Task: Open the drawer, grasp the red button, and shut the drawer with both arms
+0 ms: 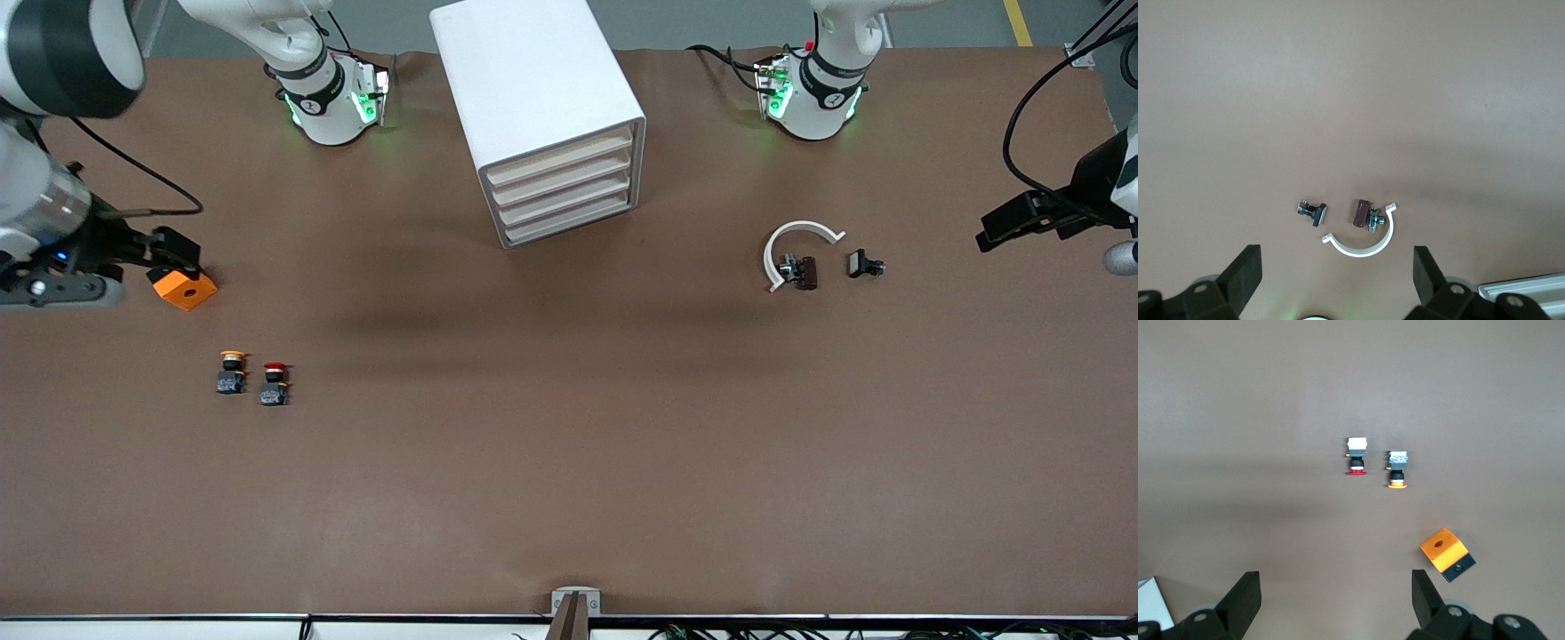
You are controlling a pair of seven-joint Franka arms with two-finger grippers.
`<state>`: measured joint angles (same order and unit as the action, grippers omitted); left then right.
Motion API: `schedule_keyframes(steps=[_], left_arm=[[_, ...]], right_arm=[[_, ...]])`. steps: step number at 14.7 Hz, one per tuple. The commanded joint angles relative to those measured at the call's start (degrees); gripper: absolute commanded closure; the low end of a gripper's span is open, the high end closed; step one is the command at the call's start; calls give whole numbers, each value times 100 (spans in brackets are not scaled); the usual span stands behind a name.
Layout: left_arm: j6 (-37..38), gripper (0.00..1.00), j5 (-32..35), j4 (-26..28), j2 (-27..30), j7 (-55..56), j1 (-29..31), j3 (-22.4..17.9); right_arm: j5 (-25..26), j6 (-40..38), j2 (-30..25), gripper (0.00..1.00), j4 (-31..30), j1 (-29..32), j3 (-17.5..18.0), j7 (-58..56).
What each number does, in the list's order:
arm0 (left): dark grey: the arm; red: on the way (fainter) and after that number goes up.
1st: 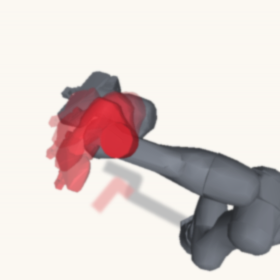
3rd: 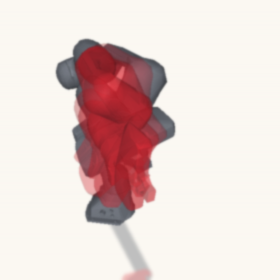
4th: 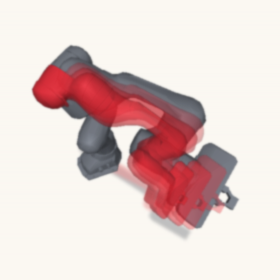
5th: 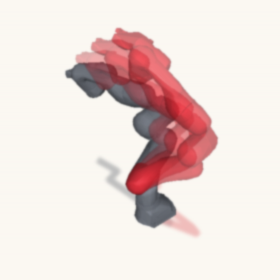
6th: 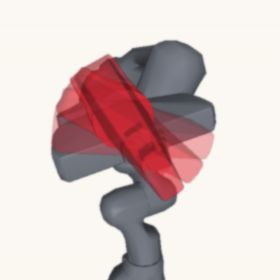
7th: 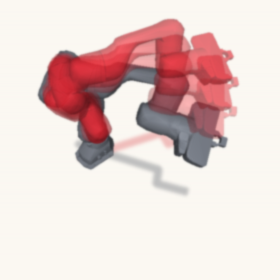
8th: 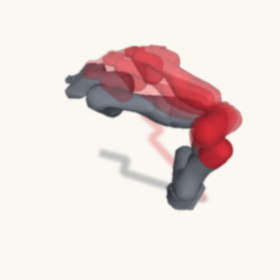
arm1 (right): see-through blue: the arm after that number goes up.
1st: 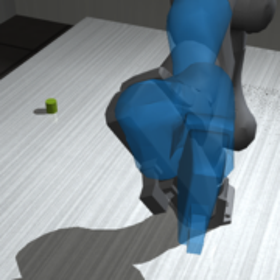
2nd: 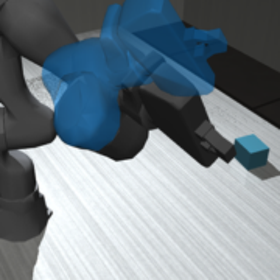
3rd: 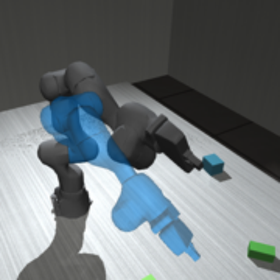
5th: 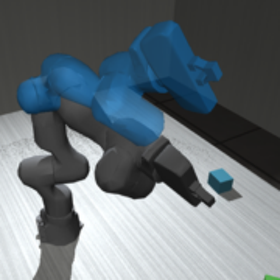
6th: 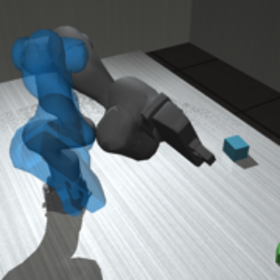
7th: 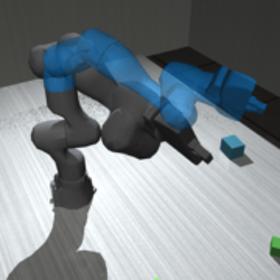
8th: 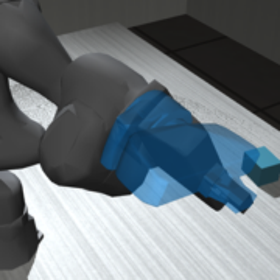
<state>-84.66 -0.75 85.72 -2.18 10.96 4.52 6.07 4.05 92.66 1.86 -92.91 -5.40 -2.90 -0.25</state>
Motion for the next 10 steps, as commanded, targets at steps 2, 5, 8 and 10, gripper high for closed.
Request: schedule_keyframes(steps=[2,5,8,10], left_arm=[[-15,0,-100,497,550,-86,-127,-88],[-59,0,-100,700,753,-94,-136,-80],[-33,0,-100,701,745,-94,-110,-53],[-24,0,-100,692,754,-103,-92,-62]], right_arm=[[-36,-371,69,0,422,197,18,-9],[-396,-494,69,0,624,487,26,-466],[-396,-556,69,0,748,479,53,-502],[-352,-556,86,0,931,452,62,-441]])
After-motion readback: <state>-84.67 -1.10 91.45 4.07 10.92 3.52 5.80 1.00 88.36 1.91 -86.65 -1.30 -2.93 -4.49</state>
